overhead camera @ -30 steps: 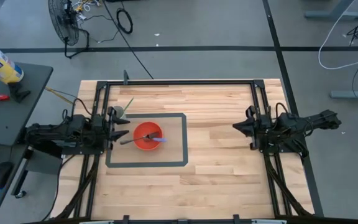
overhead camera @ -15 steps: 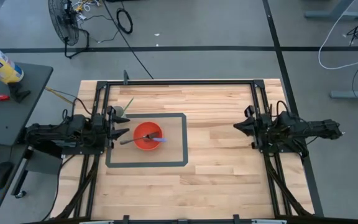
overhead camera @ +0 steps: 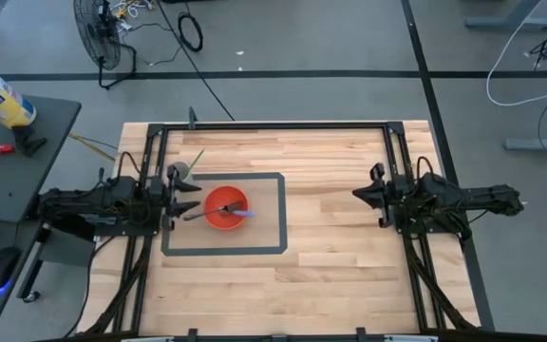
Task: Pick & Place Utensil
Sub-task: Return to Home Position
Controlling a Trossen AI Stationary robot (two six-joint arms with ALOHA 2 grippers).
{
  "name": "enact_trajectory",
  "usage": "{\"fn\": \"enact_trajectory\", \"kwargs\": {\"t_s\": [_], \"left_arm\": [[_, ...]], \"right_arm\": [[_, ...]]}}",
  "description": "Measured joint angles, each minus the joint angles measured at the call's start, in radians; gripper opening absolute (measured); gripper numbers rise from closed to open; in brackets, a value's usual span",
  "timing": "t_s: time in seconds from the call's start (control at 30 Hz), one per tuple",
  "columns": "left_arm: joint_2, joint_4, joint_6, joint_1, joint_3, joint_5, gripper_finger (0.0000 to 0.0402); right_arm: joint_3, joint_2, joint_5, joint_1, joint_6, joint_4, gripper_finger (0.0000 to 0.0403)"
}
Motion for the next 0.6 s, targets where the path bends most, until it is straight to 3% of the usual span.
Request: {"fn": "enact_trajectory", "kwargs": {"t_s": [0.1,0.27,0.6], "left_arm": [[0.0,-0.001,-0.017,-0.003,0.0,0.042,0.0197],[0.0,0.001,-0.018,-0.003,0.0,0.015,0.0197],[0.0,0.011,-0.017,-0.003,0.0,0.021,0.0178]], "right_arm": [[0.0,0.0,0.037,0.0,0.016,-0.057,0.0014],[0.0,0.001,0.065,0.0,0.041,-0.09,0.0009],[0.0,0.0,-0.043,0.0,-0.008,-0.046,0.0009]]}}
